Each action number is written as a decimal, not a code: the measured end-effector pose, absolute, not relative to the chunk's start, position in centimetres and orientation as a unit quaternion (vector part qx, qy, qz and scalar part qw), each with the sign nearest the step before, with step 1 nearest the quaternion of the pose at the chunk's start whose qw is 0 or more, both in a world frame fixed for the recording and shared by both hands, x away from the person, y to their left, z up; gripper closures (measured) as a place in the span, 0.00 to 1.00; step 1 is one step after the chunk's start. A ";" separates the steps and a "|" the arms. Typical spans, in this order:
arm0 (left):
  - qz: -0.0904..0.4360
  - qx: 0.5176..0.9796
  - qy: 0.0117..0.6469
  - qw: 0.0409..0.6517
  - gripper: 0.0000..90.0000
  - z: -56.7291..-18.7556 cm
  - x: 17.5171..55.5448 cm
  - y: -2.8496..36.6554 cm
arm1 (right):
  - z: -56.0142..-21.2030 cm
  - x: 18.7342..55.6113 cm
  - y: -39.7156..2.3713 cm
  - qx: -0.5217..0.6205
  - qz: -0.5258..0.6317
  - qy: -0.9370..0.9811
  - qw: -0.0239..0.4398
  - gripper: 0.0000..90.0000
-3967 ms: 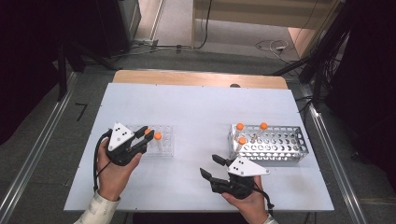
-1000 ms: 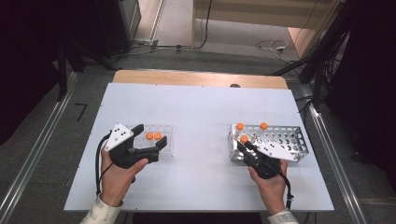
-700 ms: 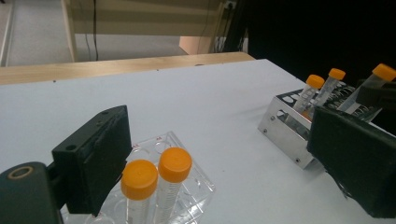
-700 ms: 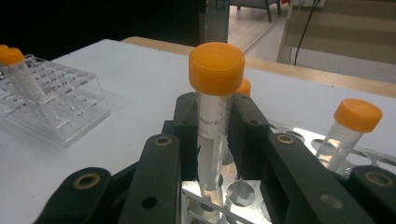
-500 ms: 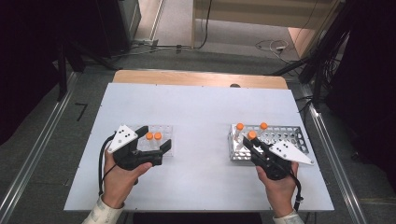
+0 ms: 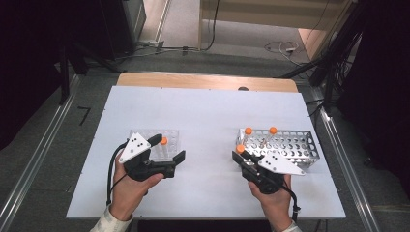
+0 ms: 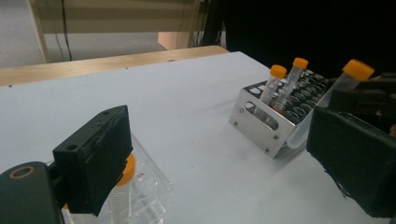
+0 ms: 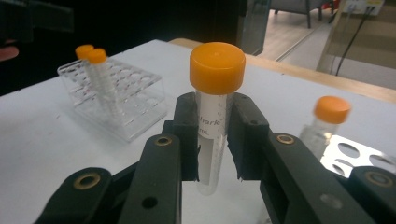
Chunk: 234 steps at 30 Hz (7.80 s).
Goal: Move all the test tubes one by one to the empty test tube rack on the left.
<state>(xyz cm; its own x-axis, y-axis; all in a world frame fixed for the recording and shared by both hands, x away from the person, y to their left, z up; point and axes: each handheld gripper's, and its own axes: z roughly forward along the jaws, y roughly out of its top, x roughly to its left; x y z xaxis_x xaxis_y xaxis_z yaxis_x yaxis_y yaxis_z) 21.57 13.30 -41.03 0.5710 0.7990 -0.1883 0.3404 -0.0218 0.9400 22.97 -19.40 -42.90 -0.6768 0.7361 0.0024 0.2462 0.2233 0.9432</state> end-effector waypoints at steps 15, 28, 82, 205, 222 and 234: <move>0.167 0.716 0.352 0.579 0.21 -42.3 20.1 9.2 | -44.9 22.2 -15.4 0.290 0.515 0.782 0.197 0.80; 0.163 0.736 0.333 0.566 0.52 -43.3 19.8 8.0 | -45.6 21.4 -12.6 0.260 0.514 0.800 0.167 0.80; 0.196 0.695 0.417 0.552 0.78 -39.4 20.6 18.4 | -45.0 21.7 -16.3 0.303 0.537 0.772 0.152 0.32; 0.247 0.637 0.477 0.554 0.24 -42.1 22.8 19.2 | -46.8 30.8 -26.0 0.482 0.431 0.688 0.331 0.80; 0.245 0.638 0.473 0.555 0.24 -42.0 22.7 19.1 | -43.2 29.0 -26.8 0.465 0.472 0.665 0.344 0.80; 0.247 0.639 0.468 0.559 0.23 -41.5 22.3 18.8 | -41.0 26.2 -26.8 0.435 0.499 0.678 0.320 0.80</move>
